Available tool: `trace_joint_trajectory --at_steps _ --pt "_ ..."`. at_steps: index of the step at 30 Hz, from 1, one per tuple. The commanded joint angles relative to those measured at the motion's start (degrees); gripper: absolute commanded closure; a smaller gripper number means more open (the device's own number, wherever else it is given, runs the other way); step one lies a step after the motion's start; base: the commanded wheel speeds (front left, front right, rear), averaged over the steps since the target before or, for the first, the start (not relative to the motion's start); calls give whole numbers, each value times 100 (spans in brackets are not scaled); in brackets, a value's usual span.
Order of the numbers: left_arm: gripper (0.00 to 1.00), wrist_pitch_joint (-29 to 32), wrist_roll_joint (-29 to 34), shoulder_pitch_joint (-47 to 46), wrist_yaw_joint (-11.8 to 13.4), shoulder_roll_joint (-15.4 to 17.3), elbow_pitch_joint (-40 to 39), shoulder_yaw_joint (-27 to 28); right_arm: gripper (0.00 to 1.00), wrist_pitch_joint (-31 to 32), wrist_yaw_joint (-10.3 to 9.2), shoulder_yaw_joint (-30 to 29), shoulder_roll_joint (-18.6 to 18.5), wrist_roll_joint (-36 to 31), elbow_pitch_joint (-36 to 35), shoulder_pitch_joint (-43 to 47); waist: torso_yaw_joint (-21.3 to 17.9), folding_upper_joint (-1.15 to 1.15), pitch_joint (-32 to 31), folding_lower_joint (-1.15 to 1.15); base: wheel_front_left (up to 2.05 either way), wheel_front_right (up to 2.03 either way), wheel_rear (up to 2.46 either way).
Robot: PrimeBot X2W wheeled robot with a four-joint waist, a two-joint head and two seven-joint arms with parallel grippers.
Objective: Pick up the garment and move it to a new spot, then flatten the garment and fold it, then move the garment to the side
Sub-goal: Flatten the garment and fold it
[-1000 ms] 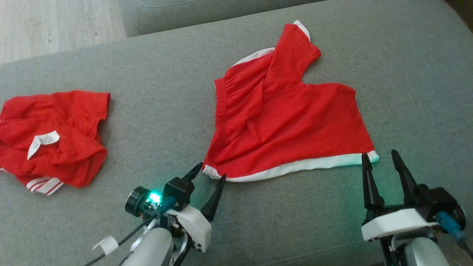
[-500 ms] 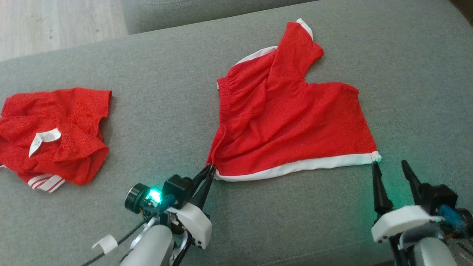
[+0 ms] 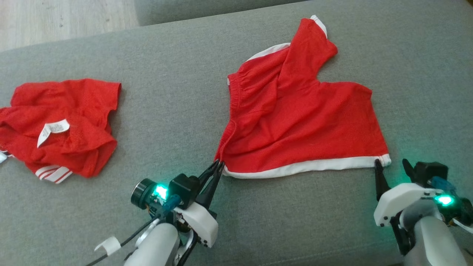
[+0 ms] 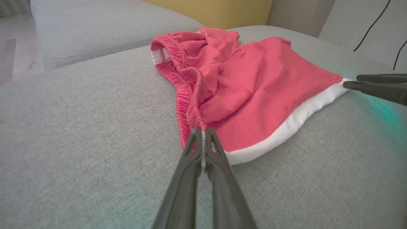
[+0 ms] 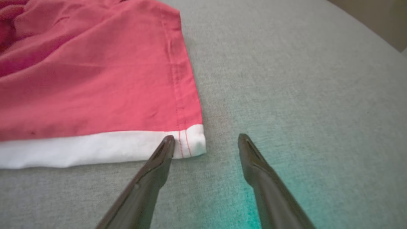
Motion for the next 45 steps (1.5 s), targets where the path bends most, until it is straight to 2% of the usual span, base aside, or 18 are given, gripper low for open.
trace_joint_trajectory --at_steps 1,7,8,9,10,11,17,24,31,37,41,45 --pt "100 -48 -69 -233 30 66 -216 115 0 51 39 141 -31 -94 -65 -224 19 0 15 0 0 0 0" --pt "100 -44 -93 -252 35 84 -277 72 0 162 39 249 -31 -200 186 -338 48 0 47 0 0 0 0" --pt "100 -42 -97 -254 35 88 -284 65 4 169 39 267 -31 -194 218 -346 51 0 48 0 0 0 0" --pt "100 -39 -102 -255 37 93 -290 60 31 164 39 294 -31 -177 247 -353 53 0 48 0 0 0 0" --pt "100 -36 -109 -256 37 100 -294 57 75 160 39 323 -31 -154 279 -360 53 0 45 0 0 0 0" --pt "100 -35 -117 -257 37 107 -296 54 100 153 39 351 -31 -130 309 -368 54 0 39 0 0 0 0" --pt "100 -39 -166 -261 69 156 -320 67 100 26 39 546 -31 66 421 -415 25 0 -12 0 0 0 0" --pt "100 -95 -229 -265 149 244 -404 152 100 -302 39 672 -31 372 174 -443 -31 0 -151 0 0 0 0" --pt "100 -103 -367 -442 150 381 -670 312 100 -535 39 1001 -31 931 -738 -526 -75 0 -320 0 0 0 0" --pt "100 145 -496 -1083 30 552 -1004 453 100 -418 39 1227 -40 1268 -1770 -921 -60 0 -561 0 0 0 0" --pt "100 365 -564 -1739 -57 621 -1113 498 100 -210 39 1478 -259 1323 -2144 -1441 -31 0 -769 0 0 0 0" --pt "100 500 -655 -2395 -88 628 -1072 621 100 0 39 1755 -513 1440 -2215 -2022 -5 0 -988 0 0 0 0"
